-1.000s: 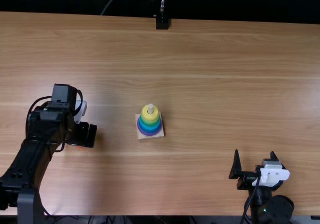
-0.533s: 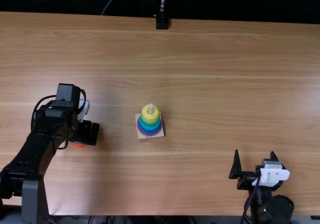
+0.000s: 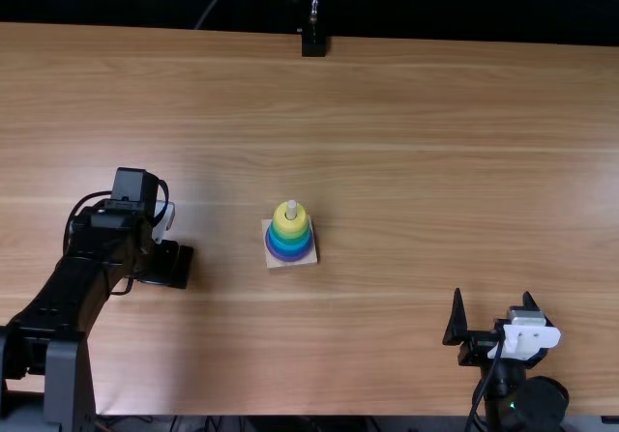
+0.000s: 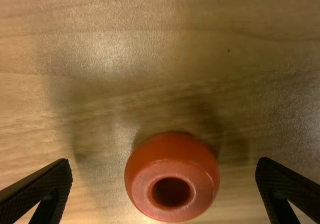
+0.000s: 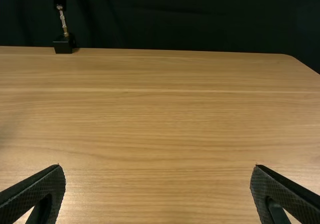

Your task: Build the Hanoi tower: stack the rings onto the peg from bottom to top in this color order: purple, dark blue, light blue, dark green, light green, yellow, orange.

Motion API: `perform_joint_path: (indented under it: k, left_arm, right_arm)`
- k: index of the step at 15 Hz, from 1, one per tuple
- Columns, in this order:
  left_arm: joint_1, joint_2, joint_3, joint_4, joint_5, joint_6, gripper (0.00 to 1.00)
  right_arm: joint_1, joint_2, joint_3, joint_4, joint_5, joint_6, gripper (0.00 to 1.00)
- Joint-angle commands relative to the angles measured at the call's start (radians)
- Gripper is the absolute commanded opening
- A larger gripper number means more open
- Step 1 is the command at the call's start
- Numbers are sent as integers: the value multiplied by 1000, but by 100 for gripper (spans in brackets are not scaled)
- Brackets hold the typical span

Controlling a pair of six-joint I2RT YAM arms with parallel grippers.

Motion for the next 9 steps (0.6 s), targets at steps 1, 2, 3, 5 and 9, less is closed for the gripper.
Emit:
perform_joint_path:
  k: [1,2,3,5,9]
  left_arm:
    - [-7,2,-29,1,6,5,100]
    - [-7,0,-37,12,6,5,100]
    - [-7,0,-40,12,4,5,100]
    - [-6,0,-40,2,6,5,100]
    - [-6,0,-57,13,8,5,89]
  right_arm:
    - [-12,-13,-64,-72,22,1,100]
    - [-12,-13,-64,-72,22,1,100]
    - [-12,-13,-64,-72,22,1,100]
    - [-12,-13,-64,-72,22,1,100]
    - [-12,-13,-64,-72,22,1,100]
